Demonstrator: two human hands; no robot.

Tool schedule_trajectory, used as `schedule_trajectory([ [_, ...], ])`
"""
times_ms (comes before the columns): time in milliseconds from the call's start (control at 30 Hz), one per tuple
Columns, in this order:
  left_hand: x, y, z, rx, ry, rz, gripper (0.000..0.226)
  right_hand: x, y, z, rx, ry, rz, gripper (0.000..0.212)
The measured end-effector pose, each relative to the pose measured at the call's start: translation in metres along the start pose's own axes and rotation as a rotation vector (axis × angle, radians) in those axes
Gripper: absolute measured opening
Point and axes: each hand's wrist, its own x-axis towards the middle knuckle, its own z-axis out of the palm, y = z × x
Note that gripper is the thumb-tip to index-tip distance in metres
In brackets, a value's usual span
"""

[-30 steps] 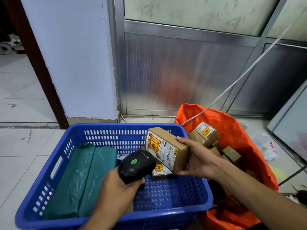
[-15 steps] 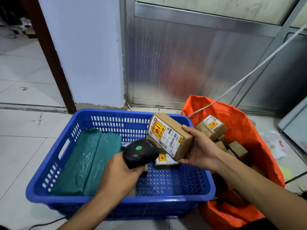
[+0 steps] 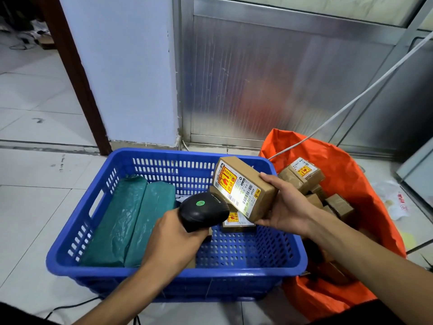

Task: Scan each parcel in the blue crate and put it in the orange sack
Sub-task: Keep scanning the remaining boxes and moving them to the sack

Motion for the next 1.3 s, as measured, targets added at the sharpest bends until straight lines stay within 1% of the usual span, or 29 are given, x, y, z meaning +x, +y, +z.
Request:
schedule_trajectory([
  [200, -0.0009, -0.0009, 0.0, -0.001, -0.019, 0.008, 0.017, 0.0003, 0.0017, -0.0016, -0.028, -0.002, 0.002, 0.043],
  [333, -0.0016, -0.0002, -0.0005, 0.008, -0.028, -0.001, 0.025, 0.004, 0.0028, -0.0041, -0.027, -0.011, 0.006, 0.046],
  [867, -0.0003, -0.0028, -0.0001, 0.031, -0.035, 0.004, 0.025, 0.0062, 0.0043, -0.0055, -0.029, -0.019, 0.017, 0.049],
  [1100, 0.0, -0.0036, -0.0004, 0.011, -0.046, 0.002, 0.023, 0.0065, 0.0038, -0.0058, -0.044, 0.021, 0.003, 0.047],
  [1300, -0.0011, -0.0026, -0.0005, -0.009, -0.047, 0.001, 0.025, 0.005, 0.0034, -0.0063, -0.138, 0.076, 0.007, 0.048],
])
